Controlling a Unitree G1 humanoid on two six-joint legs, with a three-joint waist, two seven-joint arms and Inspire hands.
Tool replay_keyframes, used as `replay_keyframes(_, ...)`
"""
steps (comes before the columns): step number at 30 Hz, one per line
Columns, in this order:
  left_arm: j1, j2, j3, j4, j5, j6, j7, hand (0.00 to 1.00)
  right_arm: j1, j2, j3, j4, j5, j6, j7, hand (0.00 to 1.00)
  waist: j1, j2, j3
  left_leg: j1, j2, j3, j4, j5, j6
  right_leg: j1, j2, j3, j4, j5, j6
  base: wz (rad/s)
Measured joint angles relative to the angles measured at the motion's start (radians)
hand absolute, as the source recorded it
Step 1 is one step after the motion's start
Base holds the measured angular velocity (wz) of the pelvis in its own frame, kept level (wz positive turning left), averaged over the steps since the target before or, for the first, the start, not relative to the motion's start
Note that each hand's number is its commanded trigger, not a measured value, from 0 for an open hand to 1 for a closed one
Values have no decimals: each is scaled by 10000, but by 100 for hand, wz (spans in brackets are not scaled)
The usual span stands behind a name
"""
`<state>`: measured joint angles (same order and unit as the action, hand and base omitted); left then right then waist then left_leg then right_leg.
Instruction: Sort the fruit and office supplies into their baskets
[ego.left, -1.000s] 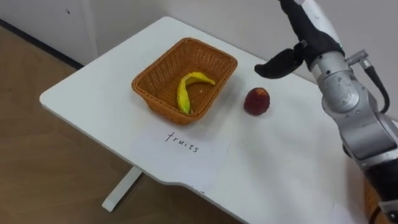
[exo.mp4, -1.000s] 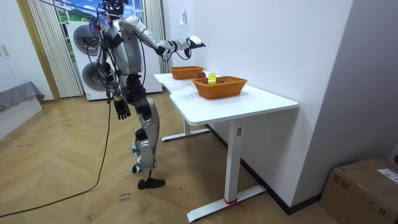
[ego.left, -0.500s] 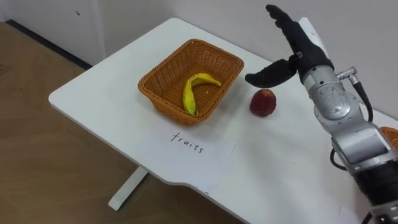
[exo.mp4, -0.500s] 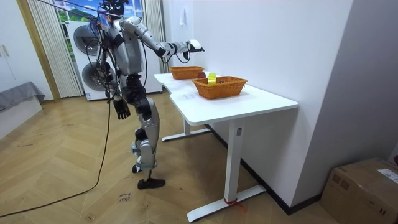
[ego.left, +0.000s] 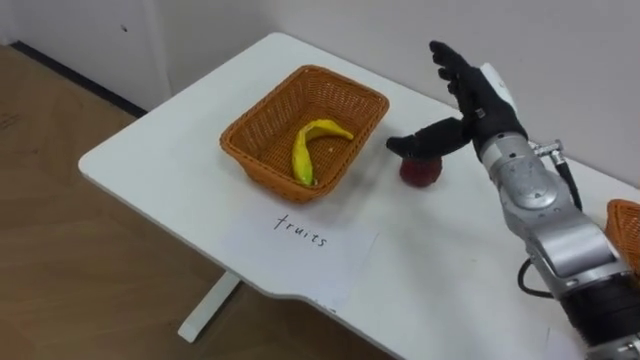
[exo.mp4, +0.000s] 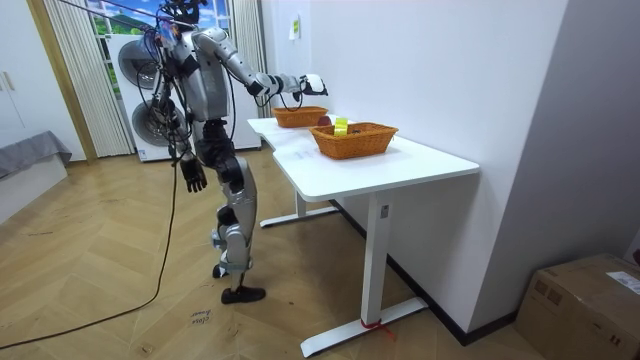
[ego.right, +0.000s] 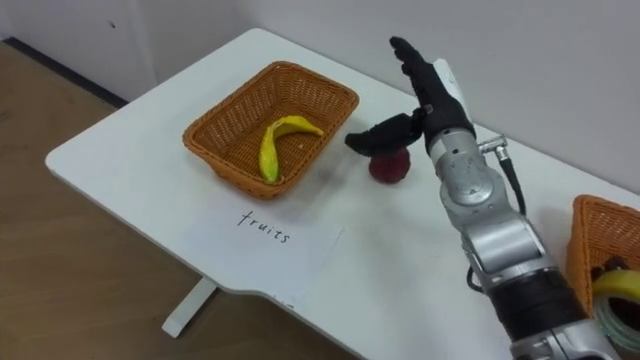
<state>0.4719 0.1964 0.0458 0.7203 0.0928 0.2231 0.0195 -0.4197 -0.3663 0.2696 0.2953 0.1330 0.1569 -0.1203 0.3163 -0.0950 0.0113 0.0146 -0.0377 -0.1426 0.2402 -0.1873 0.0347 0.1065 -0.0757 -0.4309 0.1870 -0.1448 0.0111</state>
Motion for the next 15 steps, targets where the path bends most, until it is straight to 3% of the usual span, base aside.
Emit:
replay_keyframes(4,35,-193,-88,1,300,2,-136,0,104,16,-148,350,351,-25,-4,0,-112,207,9,-66,-132,-63,-5,60,71,-33,-143,-111,27,-34,52,7)
replay_keyframes(15,38,-247,-93,17,353,-28,-376,0,150,18,-650,1275,1494,-253,-222,0,-114,140,-57,-74,-258,-78,-46,65,195,-46,-237,-95,25,-121,196,1)
